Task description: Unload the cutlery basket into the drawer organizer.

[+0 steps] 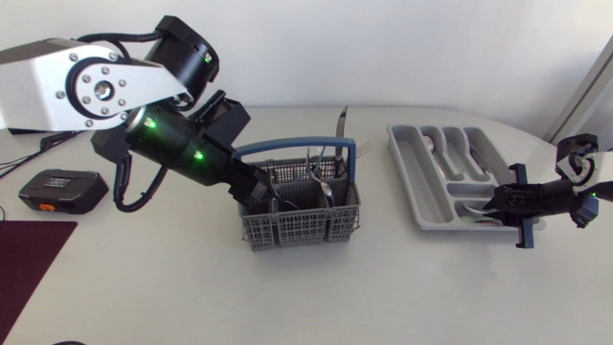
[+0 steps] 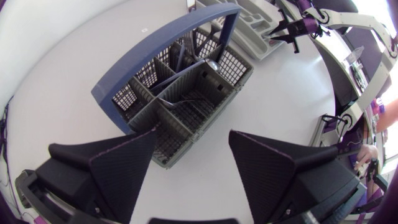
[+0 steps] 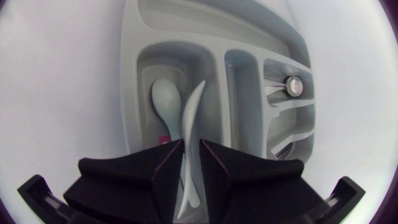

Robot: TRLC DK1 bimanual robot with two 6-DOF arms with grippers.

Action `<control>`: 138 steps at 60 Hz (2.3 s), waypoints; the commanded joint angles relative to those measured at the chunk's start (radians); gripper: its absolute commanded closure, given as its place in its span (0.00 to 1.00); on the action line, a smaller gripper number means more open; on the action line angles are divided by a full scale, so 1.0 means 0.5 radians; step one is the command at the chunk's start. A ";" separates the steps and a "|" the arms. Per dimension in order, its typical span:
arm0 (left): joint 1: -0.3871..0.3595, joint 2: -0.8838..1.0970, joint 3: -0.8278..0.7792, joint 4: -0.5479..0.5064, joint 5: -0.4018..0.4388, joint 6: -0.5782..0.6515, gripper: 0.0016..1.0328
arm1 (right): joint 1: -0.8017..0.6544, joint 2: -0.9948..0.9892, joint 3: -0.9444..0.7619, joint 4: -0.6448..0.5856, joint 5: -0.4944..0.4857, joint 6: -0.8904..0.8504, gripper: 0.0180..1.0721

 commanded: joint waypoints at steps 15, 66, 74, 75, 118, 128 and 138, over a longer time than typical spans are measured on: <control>-0.062 0.111 0.018 0.007 -0.069 -0.030 0.22 | -0.024 -0.177 -0.093 0.021 0.012 -0.005 0.51; 0.085 -0.303 -0.494 0.075 -0.201 0.222 0.40 | 1.181 -1.432 -0.887 0.245 0.153 1.548 0.53; 0.024 -0.377 -0.660 0.164 -0.198 0.246 0.55 | 1.408 -1.303 -0.887 0.377 0.267 1.723 0.71; 0.006 -0.377 -0.678 0.173 -0.198 0.246 0.57 | 1.436 -1.288 -0.887 0.392 0.282 1.741 0.74; 0.251 -0.015 -0.737 0.658 -0.198 0.326 0.79 | 2.160 -0.806 -0.746 0.708 0.604 2.152 0.86; 0.404 0.004 -0.681 0.661 -0.198 0.369 0.79 | 2.292 -0.757 -0.737 0.757 0.681 2.183 0.86; 0.426 -0.095 -0.602 0.584 -0.198 0.372 0.79 | 2.307 -0.800 -0.749 0.751 0.727 2.192 0.86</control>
